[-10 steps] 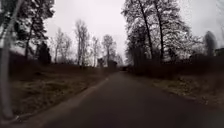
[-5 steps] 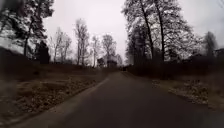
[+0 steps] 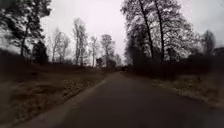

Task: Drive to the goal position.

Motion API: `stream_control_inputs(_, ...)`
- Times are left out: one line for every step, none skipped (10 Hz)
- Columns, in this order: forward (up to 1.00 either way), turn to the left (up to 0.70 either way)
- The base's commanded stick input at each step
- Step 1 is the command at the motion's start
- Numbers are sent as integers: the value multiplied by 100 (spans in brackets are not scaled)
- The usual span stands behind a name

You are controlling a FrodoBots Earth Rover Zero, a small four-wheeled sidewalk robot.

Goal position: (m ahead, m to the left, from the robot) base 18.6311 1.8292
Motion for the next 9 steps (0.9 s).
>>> stream_control_inputs(70, 0)
stream_control_inputs(70, 0)
stream_control_inputs(70, 0)
stream_control_inputs(70, 0)
stream_control_inputs(70, 0)
stream_control_inputs(70, 0)
stream_control_inputs(70, 0)
stream_control_inputs(70, 0)
stream_control_inputs(70, 0)
